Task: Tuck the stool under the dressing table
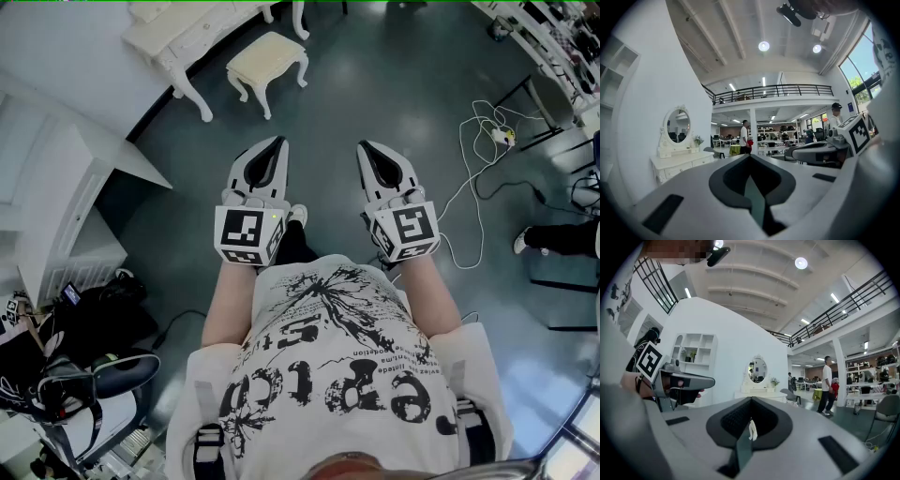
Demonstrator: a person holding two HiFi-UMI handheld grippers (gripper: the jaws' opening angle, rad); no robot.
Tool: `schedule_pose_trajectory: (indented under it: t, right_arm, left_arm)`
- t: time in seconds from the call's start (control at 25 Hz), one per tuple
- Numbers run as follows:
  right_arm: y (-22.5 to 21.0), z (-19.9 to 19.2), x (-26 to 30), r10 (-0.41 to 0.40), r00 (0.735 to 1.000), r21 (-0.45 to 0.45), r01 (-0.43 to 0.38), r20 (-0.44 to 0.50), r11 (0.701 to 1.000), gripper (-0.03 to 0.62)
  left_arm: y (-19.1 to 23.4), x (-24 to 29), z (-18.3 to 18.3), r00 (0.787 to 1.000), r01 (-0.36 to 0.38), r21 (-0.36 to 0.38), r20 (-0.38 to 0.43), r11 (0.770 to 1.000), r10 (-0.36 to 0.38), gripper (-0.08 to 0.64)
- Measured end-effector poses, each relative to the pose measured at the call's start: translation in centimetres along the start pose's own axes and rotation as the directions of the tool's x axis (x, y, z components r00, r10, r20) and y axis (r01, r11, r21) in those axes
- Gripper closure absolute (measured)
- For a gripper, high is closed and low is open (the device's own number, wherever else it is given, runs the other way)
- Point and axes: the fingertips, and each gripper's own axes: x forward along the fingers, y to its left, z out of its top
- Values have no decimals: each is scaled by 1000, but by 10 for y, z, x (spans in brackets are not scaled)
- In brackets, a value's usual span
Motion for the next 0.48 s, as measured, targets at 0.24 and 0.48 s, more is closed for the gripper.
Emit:
schedule_pose_trajectory:
  t: [0.24,0.48]
  right_arm:
    - [-3,-2,3,2,1000,6,-2,-9,1000,575]
    - [-10,-9,6,-24,1000,14,24,-19,1000,575]
  left_arm:
    - [-2,6,-1,1000,11,-4,-6,1000,-11,543]
    - [2,13,-11,1000,13,-21,-24,1000,-13,543]
